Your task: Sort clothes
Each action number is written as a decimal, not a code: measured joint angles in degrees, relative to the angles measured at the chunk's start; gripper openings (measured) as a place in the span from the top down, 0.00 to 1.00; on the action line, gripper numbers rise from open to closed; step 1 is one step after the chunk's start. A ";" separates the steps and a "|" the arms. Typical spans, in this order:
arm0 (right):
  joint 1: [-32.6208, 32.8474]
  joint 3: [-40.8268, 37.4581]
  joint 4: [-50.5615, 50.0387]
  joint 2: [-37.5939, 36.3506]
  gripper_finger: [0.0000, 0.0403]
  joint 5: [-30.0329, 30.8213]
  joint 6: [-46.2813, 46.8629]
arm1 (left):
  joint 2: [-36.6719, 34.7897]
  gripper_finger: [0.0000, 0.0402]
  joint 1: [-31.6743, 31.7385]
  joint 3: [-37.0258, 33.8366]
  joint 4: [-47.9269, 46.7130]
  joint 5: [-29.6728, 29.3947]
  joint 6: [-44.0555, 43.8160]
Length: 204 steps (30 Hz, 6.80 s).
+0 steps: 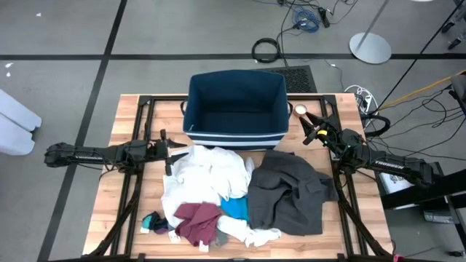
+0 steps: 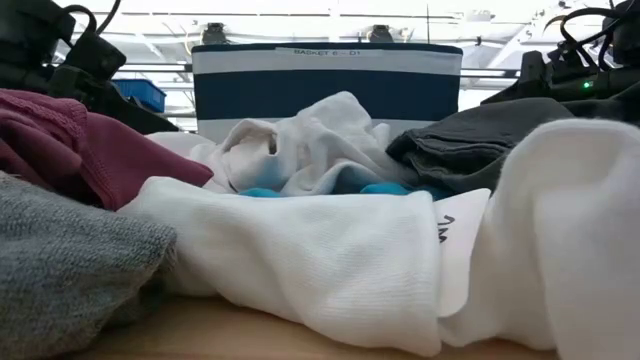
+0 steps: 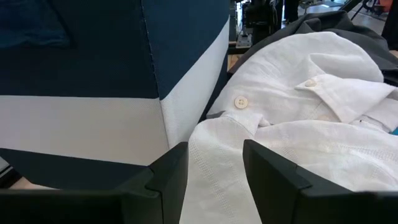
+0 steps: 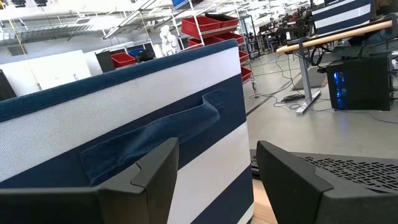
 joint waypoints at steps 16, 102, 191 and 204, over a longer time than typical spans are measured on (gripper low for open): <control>-0.01 0.00 0.00 0.02 0.49 0.00 0.01 | 0.00 0.59 0.00 0.00 -0.01 0.01 0.01; -0.01 0.00 5.80 0.03 0.49 -17.70 -6.82 | 0.13 0.59 0.01 0.00 9.66 -5.34 -34.42; 30.85 55.10 -16.85 82.70 0.49 -22.63 -4.87 | 60.36 0.40 -21.33 46.40 -32.43 -10.91 -17.90; 30.22 55.04 -16.40 85.08 0.73 -22.46 -3.57 | 66.42 0.48 -18.34 46.34 -32.07 -8.68 -27.58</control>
